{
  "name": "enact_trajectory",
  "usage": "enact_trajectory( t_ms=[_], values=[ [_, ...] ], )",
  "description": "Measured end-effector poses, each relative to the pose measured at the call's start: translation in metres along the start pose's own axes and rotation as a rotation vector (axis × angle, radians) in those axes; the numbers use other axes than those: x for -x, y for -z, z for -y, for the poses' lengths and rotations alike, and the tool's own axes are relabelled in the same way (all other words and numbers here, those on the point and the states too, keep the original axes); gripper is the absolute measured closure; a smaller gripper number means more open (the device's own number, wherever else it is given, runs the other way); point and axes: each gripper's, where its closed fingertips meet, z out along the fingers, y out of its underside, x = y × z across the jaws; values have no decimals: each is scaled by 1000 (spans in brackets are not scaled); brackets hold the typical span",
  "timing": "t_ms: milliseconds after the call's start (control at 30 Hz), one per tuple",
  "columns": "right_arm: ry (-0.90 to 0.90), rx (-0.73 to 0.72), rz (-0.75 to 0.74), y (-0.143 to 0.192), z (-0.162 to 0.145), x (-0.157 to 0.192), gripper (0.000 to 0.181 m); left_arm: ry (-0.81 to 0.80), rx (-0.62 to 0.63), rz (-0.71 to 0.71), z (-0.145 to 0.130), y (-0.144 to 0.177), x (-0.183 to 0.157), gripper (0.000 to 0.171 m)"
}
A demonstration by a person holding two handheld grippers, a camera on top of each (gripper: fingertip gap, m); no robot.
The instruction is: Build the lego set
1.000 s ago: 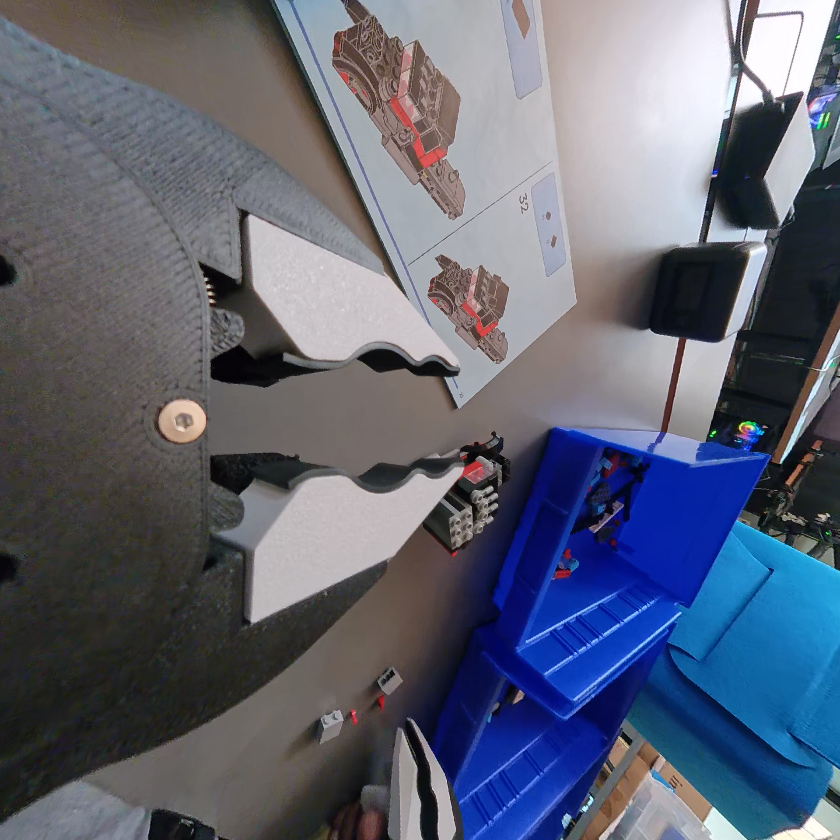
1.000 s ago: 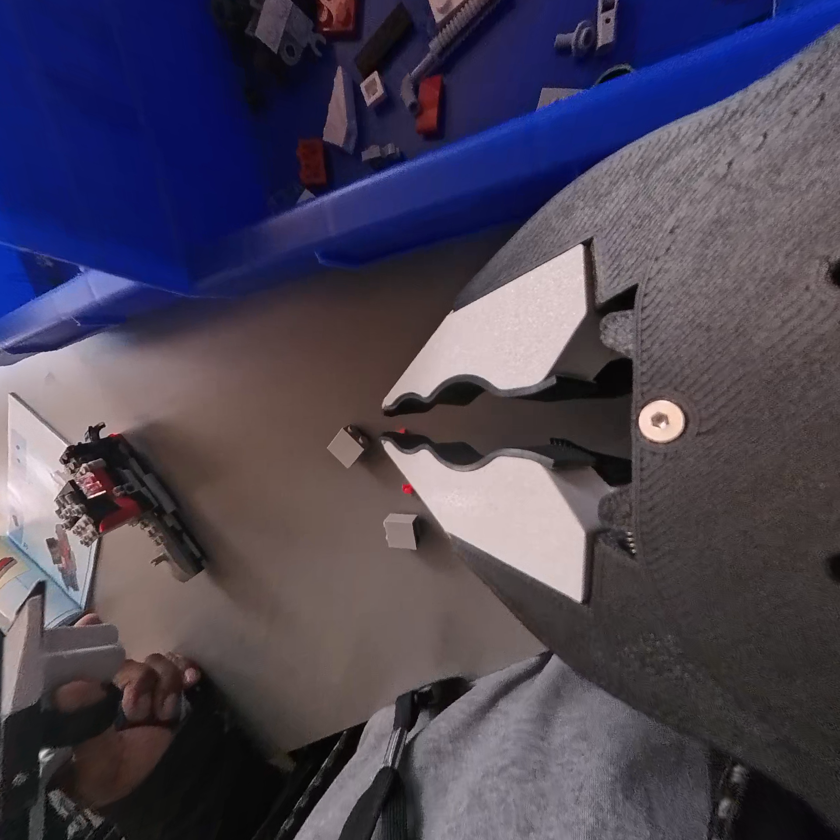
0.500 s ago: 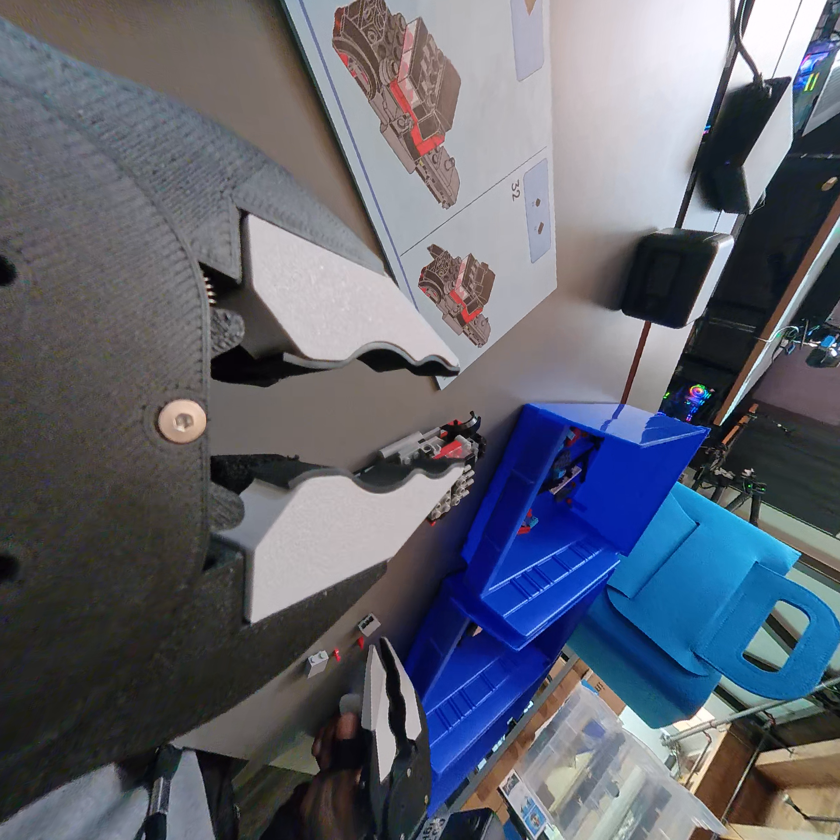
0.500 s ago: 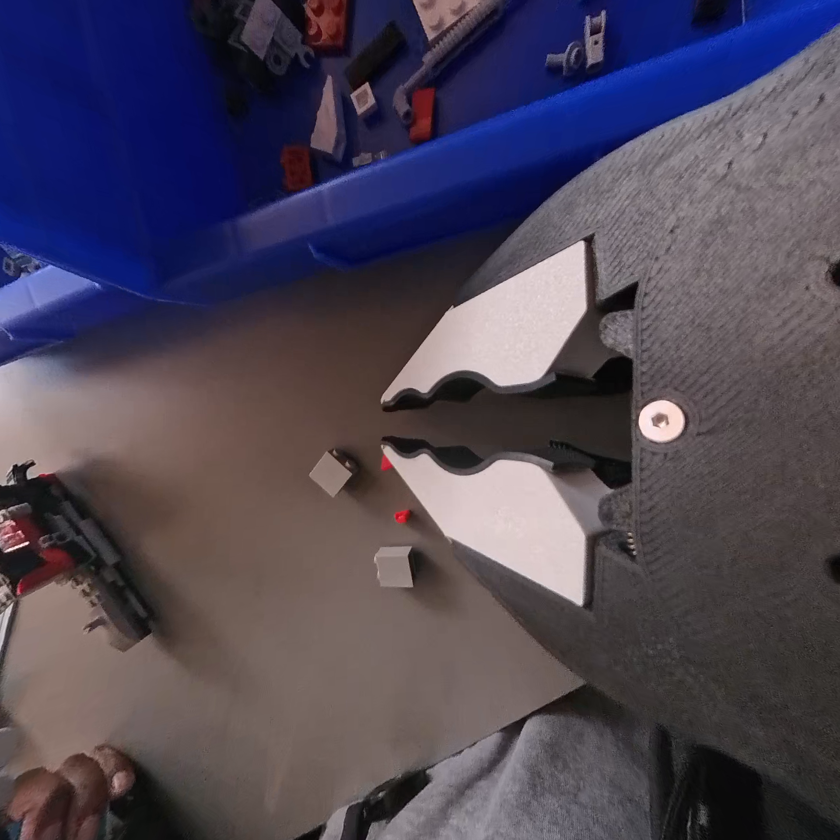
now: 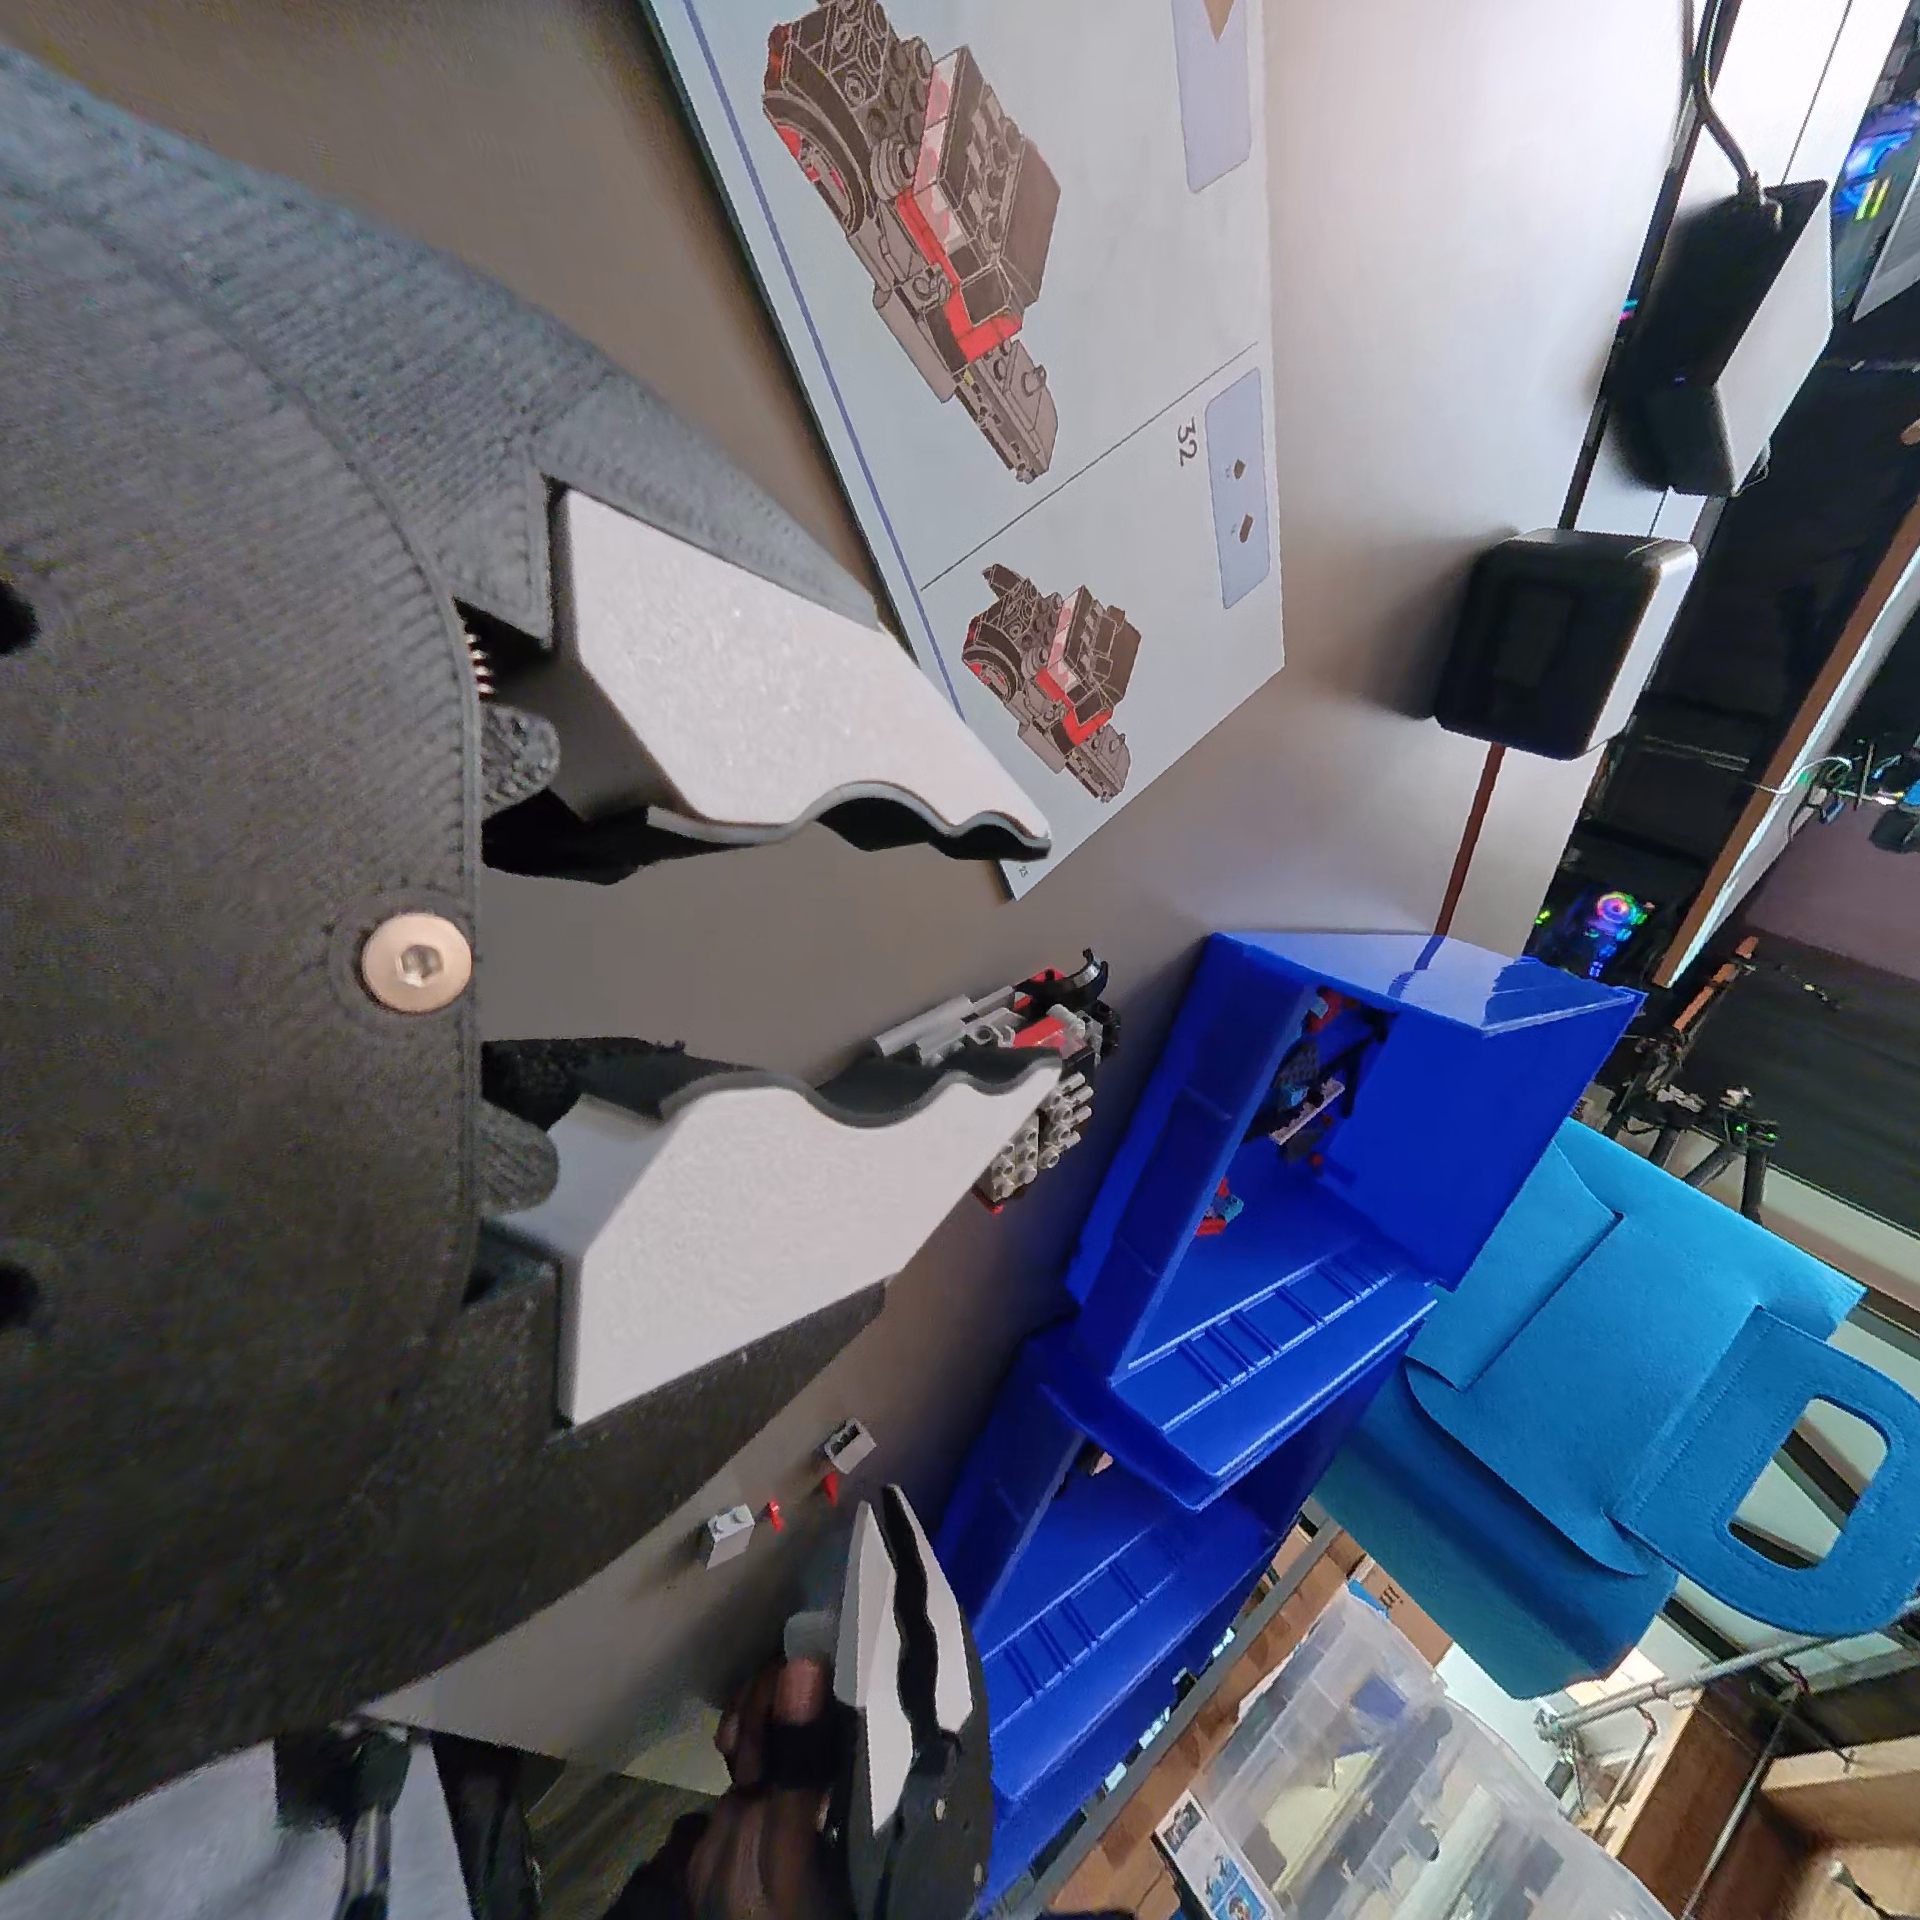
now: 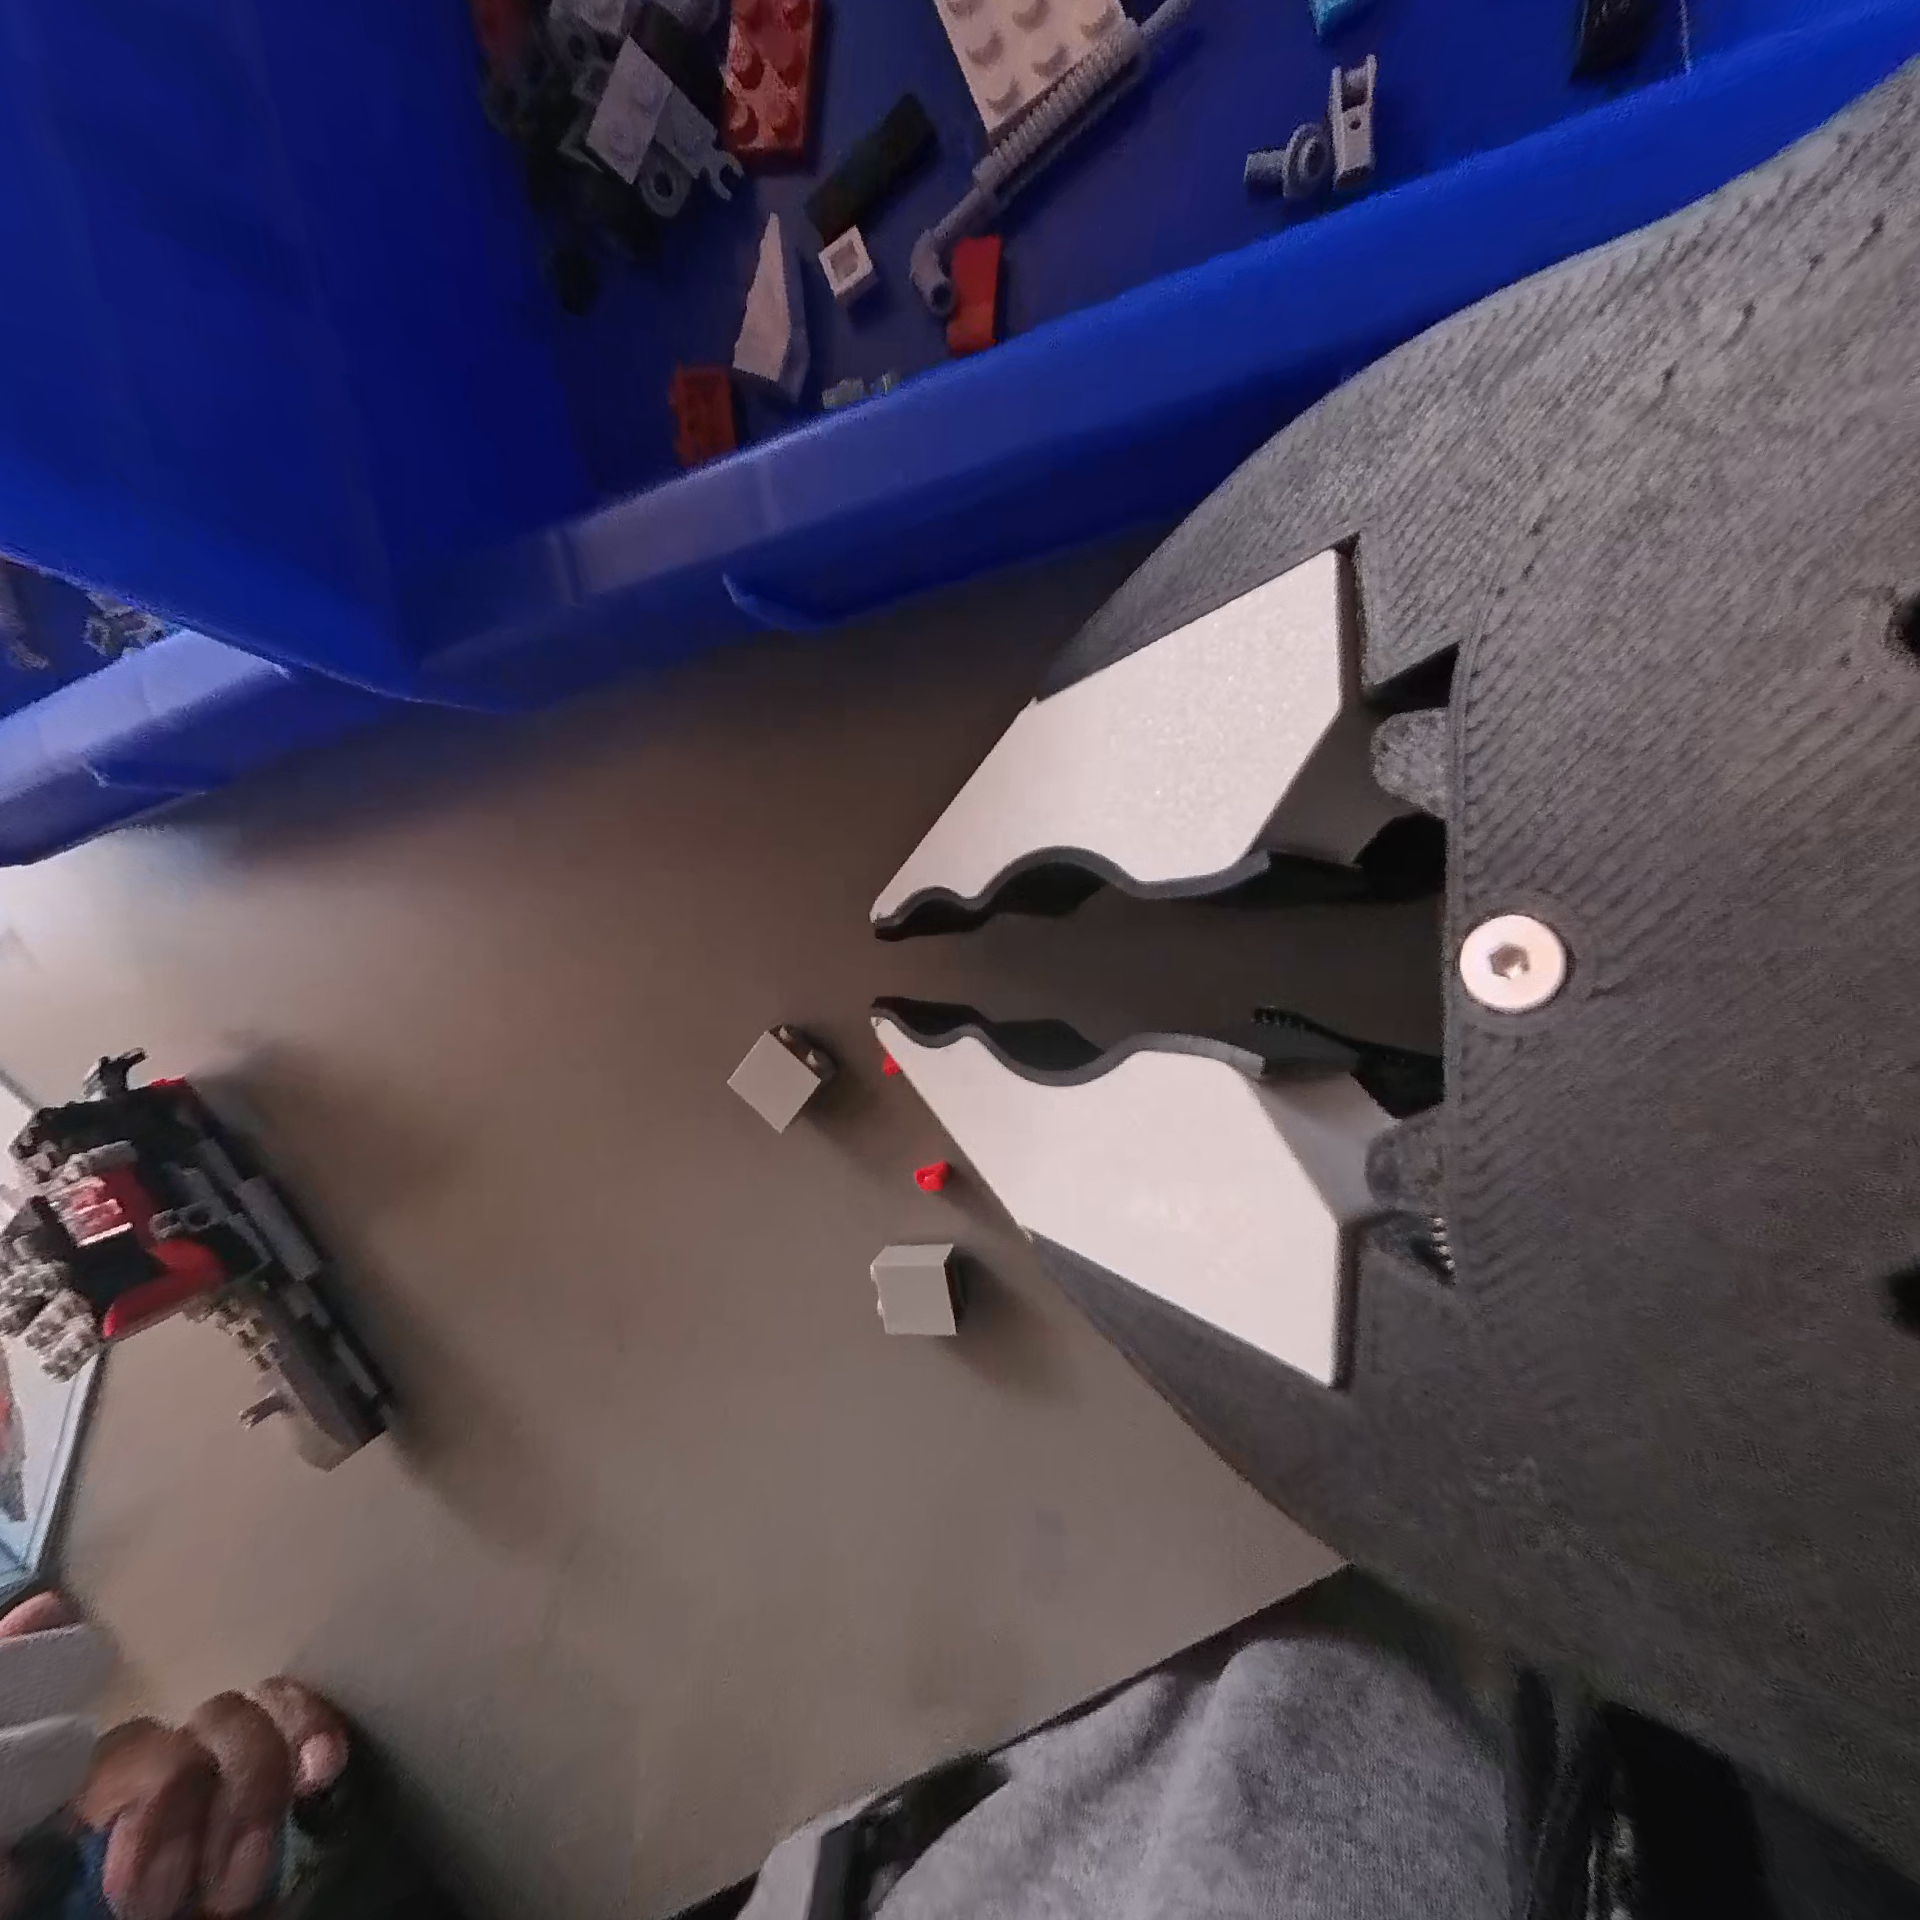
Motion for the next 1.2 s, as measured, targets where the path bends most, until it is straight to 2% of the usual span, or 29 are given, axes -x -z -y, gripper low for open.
enact_trajectory(
  t_ms=[300,533,700,867,1033,1200],
  values=[
    [-13,-170,-13,19,17,-4,169,-145,119,1,-10,-18,-10,129],
    [-113,-297,41,35,29,-10,172,-262,143,-116,14,-51,-71,120],
    [-243,-406,88,50,36,-23,175,-383,241,-179,11,-82,-112,119],
    [-203,-403,57,50,37,-21,176,-493,315,-228,-2,-102,-145,119],
    [-230,-404,63,50,36,-24,177,-484,362,-274,-15,-112,-165,119],
    [-247,-413,62,51,37,-26,177,-431,378,-304,-2,-131,-181,120]
  ],
)
